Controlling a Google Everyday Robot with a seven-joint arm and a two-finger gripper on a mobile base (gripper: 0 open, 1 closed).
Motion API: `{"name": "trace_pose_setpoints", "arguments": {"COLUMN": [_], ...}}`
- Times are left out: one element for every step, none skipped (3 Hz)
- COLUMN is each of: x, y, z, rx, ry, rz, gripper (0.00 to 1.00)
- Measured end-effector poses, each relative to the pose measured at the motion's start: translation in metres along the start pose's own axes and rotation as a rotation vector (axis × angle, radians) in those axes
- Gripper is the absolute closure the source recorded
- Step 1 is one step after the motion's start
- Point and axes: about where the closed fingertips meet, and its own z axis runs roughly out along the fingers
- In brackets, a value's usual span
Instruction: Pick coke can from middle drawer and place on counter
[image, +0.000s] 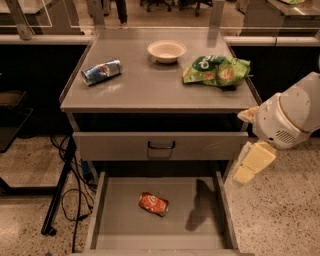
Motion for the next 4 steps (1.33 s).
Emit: {"name": "trace_pose_setpoints", "arguments": {"x": [-0.001, -0.006, -0.007, 0.022], "y": [0.003, 0.014, 0.044, 0.087], "z": [0.002, 0.011, 0.043, 0.094], "rx": [-0.002, -0.009, -0.031, -0.032], "ry": [-0.003, -0.015, -0.046, -0.083], "rz": [-0.008, -0.042, -0.074, -0.038], "gripper": [0.0, 0.0, 0.0, 0.0]}}
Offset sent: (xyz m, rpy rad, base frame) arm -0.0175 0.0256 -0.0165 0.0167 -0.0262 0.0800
